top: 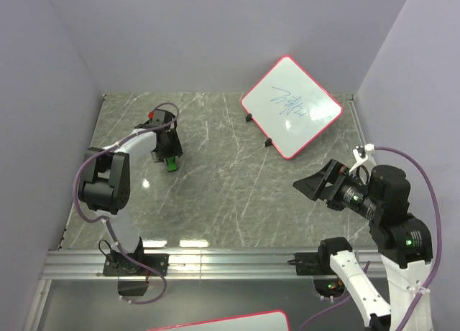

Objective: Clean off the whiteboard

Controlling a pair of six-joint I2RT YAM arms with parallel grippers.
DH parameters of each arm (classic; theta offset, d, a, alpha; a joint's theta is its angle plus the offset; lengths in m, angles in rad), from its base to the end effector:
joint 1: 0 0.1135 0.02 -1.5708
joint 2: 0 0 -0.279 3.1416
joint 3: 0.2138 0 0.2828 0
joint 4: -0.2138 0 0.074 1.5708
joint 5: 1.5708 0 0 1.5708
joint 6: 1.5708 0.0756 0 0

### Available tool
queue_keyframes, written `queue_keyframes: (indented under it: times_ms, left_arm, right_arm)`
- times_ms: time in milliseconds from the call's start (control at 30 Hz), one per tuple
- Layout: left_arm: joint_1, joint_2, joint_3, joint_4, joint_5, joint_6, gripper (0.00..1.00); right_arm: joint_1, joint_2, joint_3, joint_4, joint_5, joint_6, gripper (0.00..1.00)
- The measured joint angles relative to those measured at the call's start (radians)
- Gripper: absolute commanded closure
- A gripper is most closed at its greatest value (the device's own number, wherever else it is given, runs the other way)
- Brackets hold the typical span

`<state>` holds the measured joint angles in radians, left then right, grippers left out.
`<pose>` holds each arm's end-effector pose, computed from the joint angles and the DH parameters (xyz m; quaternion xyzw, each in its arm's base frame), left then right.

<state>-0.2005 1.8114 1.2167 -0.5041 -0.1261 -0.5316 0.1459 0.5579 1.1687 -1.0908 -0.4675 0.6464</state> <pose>0.4103 -0.0737 0.1466 -0.1744 0.9547 -0.0263 0.2398 0.0948 0.0484 0.4035 0.0896 0.8355 0.3774 0.3892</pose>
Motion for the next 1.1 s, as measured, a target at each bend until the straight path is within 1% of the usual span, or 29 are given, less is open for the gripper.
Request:
queue_keyframes:
  times_ms: [67, 100, 200, 367, 567, 633, 667, 767, 800, 900, 967, 1033, 1100]
  left_arm:
    - [0.001, 0.007, 0.005, -0.002, -0.007, 0.005, 0.42]
    - [0.003, 0.015, 0.017, -0.005, -0.01, 0.011, 0.48]
    - [0.008, 0.045, 0.045, 0.008, -0.011, 0.019, 0.54]
    - [0.008, 0.052, 0.044, 0.014, -0.009, 0.023, 0.54]
    - [0.008, 0.052, 0.044, 0.014, -0.003, 0.034, 0.45]
    - [0.008, 0.048, 0.044, 0.013, 0.0, 0.04, 0.39]
    - [0.008, 0.043, 0.043, 0.012, 0.003, 0.042, 0.39]
    - [0.008, 0.013, 0.035, 0.009, 0.02, 0.049, 0.47]
    - [0.008, 0.003, 0.034, 0.009, 0.024, 0.052, 0.52]
    - [0.008, -0.008, 0.032, 0.013, 0.032, 0.06, 0.56]
    - [0.008, -0.008, 0.02, 0.017, 0.036, 0.06, 0.55]
    - [0.008, -0.008, 0.003, 0.016, 0.04, 0.06, 0.49]
    - [0.008, -0.008, -0.016, 0.016, 0.043, 0.06, 0.46]
  right_arm:
    - [0.0, 0.024, 0.004, 0.007, 0.006, 0.0, 0.0]
    - [0.0, 0.035, 0.005, 0.01, 0.009, 0.0, 0.0]
    - [0.0, 0.055, 0.006, 0.016, 0.021, -0.006, 0.0]
    - [0.0, 0.087, 0.006, 0.023, 0.039, -0.032, 0.0]
    - [0.0, 0.164, 0.011, 0.044, 0.056, -0.062, 0.0]
    - [0.0, 0.185, 0.011, 0.058, 0.056, -0.065, 0.0]
    - [0.0, 0.192, 0.011, 0.063, 0.056, -0.065, 0.0]
    - [0.0, 0.198, 0.011, 0.077, 0.055, -0.065, 0.0]
    - [0.0, 0.199, 0.011, 0.083, 0.056, -0.065, 0.0]
    - [0.0, 0.199, 0.01, 0.094, 0.056, -0.065, 0.0]
    - [0.0, 0.199, 0.009, 0.096, 0.056, -0.068, 0.0]
    - [0.0, 0.198, 0.009, 0.095, 0.056, -0.072, 0.0]
    - [0.0, 0.197, 0.009, 0.095, 0.057, -0.08, 0.0]
